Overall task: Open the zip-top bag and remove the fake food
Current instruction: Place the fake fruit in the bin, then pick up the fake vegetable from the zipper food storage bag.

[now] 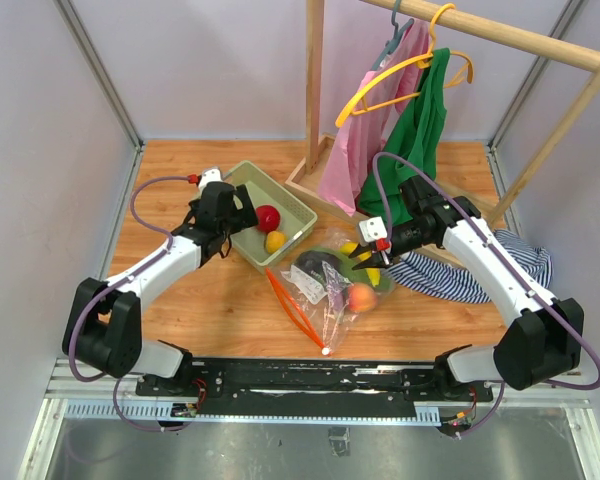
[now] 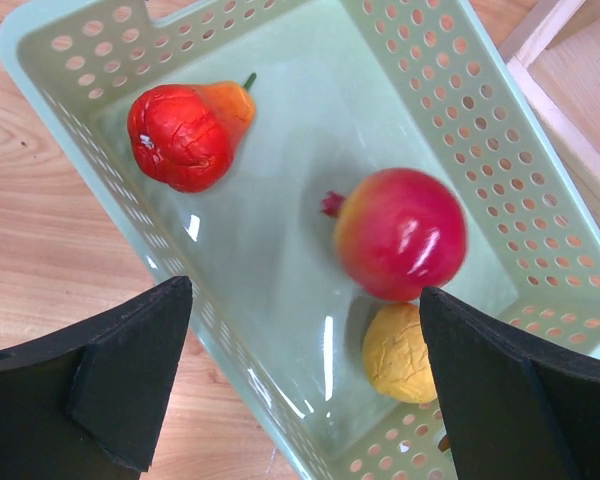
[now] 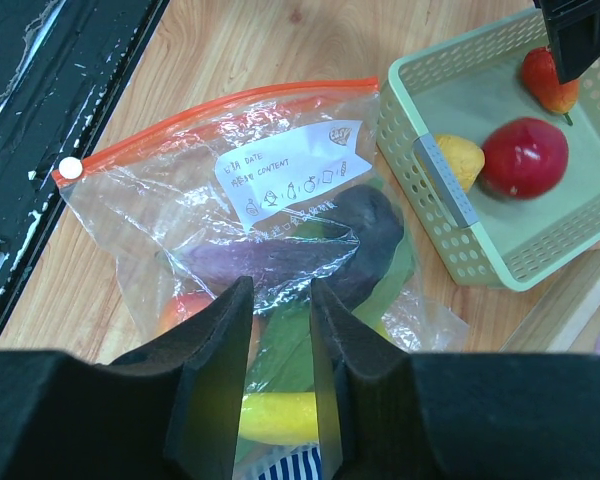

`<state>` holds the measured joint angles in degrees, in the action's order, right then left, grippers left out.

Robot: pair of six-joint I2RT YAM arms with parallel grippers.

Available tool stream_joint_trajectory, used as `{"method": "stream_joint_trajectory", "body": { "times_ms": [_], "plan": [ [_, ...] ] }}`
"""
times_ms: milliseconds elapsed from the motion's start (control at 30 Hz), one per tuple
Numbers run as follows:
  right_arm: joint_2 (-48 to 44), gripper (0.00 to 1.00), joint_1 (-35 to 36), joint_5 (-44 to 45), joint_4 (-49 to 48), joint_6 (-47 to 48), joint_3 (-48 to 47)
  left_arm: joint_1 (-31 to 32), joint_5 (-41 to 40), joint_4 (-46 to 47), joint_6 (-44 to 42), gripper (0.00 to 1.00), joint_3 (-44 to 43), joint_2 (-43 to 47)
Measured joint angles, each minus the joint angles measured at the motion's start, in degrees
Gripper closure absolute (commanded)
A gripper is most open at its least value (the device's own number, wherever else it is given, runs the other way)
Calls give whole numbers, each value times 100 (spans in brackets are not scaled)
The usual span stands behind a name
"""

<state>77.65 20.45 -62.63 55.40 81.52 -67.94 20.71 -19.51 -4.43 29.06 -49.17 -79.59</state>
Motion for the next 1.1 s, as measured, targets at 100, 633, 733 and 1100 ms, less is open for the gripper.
{"method": "stream_joint_trajectory", "body": {
  "times_ms": [100,633,733,1100],
  "plan": [
    [0,69,0,-2,0,2,0,0,0,-22,-2,1,0,4],
    [0,66,0,-42,0,68,2,-2,625,74,-35,1,319,566],
    [0,66,-2,-44,2,92,20,-2,848,101,-35,1,433,715],
    [0,61,-105,-90,-2,153,52,-2,2450,660,-35,1,1137,1427]
  ]
}}
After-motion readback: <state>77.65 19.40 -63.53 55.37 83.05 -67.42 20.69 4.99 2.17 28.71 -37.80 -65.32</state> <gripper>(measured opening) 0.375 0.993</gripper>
